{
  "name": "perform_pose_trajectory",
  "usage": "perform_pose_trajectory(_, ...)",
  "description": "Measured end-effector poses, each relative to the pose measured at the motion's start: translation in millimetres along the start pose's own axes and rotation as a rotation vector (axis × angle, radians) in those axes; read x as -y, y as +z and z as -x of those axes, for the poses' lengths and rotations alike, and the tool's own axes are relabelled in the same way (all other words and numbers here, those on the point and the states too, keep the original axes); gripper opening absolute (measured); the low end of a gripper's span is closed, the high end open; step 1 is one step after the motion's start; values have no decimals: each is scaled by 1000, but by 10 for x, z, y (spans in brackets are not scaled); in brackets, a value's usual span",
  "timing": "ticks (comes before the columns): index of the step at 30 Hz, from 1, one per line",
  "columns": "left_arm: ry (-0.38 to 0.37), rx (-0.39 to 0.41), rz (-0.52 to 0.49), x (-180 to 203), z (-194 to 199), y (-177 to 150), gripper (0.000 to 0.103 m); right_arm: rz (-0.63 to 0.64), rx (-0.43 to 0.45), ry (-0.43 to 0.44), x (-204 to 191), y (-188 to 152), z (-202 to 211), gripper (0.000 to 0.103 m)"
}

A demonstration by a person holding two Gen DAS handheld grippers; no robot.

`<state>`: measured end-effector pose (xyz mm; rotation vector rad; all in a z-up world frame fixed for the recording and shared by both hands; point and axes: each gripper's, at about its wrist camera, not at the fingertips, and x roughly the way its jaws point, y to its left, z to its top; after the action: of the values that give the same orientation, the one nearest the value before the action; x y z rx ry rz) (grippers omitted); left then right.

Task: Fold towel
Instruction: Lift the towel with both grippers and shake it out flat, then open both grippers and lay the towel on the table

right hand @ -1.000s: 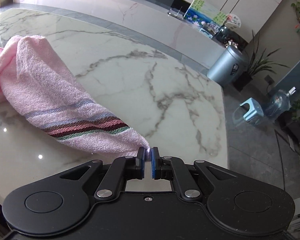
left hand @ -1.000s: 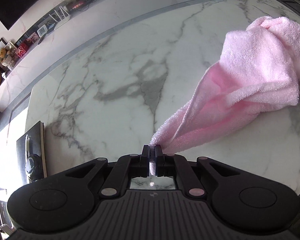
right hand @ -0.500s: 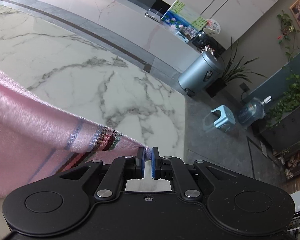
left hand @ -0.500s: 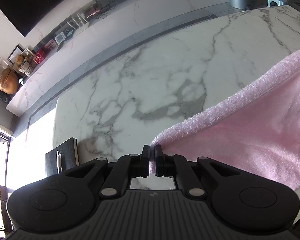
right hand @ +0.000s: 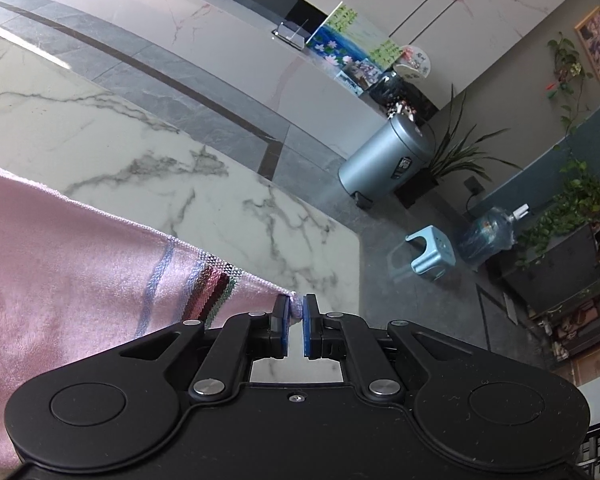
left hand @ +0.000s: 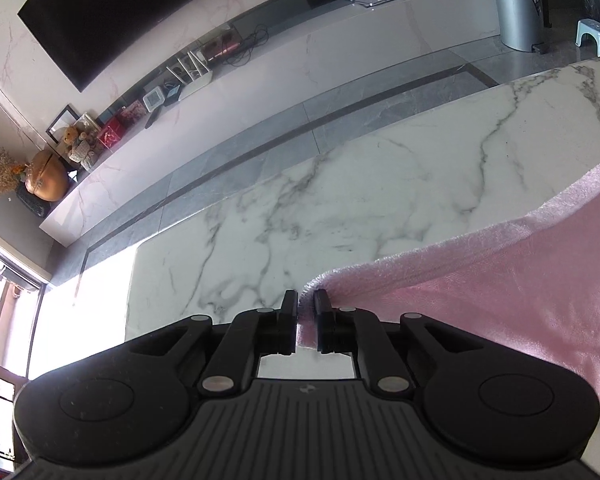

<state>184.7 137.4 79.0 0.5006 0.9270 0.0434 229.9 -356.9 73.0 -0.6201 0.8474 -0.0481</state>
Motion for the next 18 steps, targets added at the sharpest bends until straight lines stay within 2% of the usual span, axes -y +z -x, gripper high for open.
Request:
perform_pose_trajectory(3,17,-9,-26,59,-33,-15,17,-8,-16,28,-15,0,-51,7)
perform_pose_trajectory(6,12,-17,-37,70,-46,-45,21,-10,-35,53,-25,-23,-85,19)
perform_pose_trajectory(8,10,-14,-43,73,-28,-64,27,-20,-35,52,-6,-39,-95,42)
perform_pose_trajectory(10,-1,-11,-52,87,6,-80,28,-38,-35,51,29,-52,-102,53)
perform_pose_trajectory(15,-56,12,-90,181,145,-149,29,-99,-30,101,100,-129,-30,53)
perform_pose_trajectory(18,-116,27,-131,327,277,-262,30,-61,-21,189,-58,-292,124,53)
